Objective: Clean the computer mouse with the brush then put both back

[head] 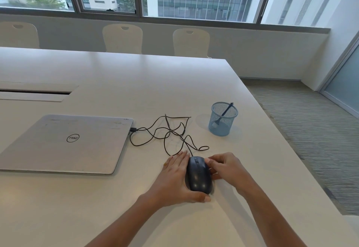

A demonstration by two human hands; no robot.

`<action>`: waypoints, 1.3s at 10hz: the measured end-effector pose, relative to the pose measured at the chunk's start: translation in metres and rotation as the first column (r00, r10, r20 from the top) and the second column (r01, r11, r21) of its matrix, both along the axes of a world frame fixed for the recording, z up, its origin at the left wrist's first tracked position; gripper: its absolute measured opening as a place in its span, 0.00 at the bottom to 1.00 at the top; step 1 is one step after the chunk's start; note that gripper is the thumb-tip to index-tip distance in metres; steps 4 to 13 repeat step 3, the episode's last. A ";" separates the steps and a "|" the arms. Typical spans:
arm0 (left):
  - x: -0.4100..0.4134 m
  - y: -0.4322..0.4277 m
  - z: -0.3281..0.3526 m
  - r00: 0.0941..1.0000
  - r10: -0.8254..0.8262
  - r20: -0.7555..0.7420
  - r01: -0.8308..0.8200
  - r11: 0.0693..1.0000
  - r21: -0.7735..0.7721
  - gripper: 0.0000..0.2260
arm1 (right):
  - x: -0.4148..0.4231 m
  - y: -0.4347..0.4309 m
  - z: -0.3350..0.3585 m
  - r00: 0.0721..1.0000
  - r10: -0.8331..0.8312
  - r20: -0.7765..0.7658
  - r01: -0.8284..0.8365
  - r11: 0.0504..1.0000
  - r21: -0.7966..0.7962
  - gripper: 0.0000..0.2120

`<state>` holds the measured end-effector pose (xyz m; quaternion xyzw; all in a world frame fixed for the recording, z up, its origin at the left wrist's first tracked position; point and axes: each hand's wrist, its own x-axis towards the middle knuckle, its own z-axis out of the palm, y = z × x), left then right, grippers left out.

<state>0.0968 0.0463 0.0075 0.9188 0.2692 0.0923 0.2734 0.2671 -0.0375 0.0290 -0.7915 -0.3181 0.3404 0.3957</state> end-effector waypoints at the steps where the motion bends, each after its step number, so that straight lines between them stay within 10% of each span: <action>1: 0.000 0.001 0.000 1.000 -0.006 -0.010 0.006 1.000 -0.010 0.59 | 0.000 0.000 0.000 1.000 0.003 0.024 -0.003 1.000 -0.015 0.10; 13: -0.006 -0.002 0.004 0.991 0.075 0.108 -0.075 0.997 -0.007 0.51 | -0.001 -0.003 0.010 0.998 -0.033 0.055 0.033 0.999 0.006 0.11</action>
